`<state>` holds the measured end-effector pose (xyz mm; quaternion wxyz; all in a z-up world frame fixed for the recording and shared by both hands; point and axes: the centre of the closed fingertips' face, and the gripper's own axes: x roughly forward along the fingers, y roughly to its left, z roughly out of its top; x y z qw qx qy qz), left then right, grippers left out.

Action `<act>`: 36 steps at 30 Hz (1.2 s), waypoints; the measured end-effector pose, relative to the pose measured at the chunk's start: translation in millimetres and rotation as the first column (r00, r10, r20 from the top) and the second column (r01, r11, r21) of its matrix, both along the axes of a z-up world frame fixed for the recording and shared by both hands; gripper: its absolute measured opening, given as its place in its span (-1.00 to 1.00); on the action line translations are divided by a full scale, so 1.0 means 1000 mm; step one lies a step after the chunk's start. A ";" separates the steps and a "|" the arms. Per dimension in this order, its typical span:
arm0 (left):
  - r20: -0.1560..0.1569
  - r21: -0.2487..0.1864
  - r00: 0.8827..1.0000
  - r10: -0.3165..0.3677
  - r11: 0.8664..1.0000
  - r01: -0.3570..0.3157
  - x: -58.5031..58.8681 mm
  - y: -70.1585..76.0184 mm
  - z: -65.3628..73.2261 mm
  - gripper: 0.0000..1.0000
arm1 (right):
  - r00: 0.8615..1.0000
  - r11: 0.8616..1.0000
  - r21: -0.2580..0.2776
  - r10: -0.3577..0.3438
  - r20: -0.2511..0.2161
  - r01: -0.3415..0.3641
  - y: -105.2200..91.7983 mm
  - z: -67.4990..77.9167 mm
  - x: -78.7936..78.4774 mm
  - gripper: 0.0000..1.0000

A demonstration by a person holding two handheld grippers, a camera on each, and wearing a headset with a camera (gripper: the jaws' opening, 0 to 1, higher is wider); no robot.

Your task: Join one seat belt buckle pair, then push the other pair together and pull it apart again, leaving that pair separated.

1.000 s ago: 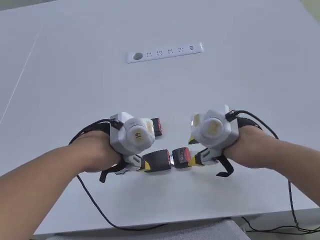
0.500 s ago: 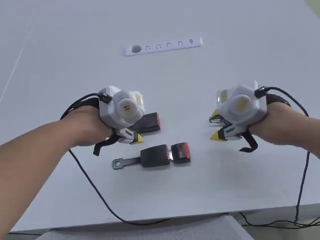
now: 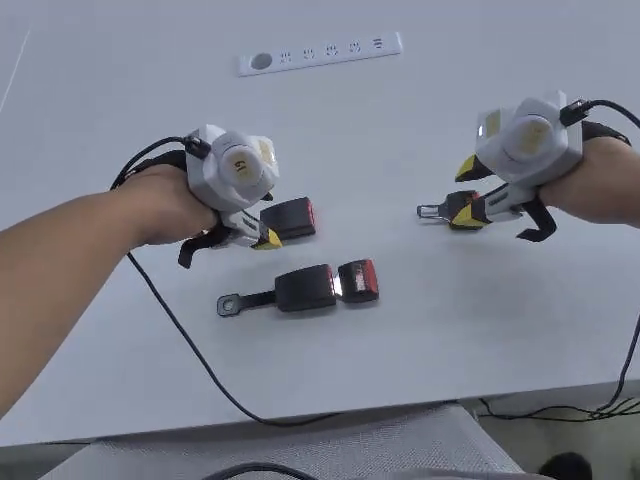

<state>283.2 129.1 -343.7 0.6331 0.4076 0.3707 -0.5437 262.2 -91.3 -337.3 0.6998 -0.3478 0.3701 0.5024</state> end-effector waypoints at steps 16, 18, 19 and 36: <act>-0.031 0.038 0.998 -0.058 0.998 0.059 0.002 -0.003 -0.019 -0.27 | 0.997 0.997 -0.055 0.053 -0.062 -0.057 -0.017 -0.026 0.001 -0.28; -0.018 0.041 0.997 -0.074 0.996 0.075 0.004 -0.004 -0.019 -0.34 | 0.995 0.995 -0.061 0.074 -0.066 -0.078 -0.016 -0.028 0.002 -0.28; -0.027 0.042 0.997 -0.077 0.996 0.078 0.002 -0.003 -0.020 -0.34 | 0.994 0.994 -0.063 0.082 -0.066 -0.086 -0.016 -0.029 0.002 -0.28; -0.043 0.054 0.995 -0.086 0.995 0.088 0.003 -0.002 -0.026 -0.37 | 0.987 0.989 -0.042 0.141 -0.074 -0.145 -0.014 -0.034 0.007 -0.33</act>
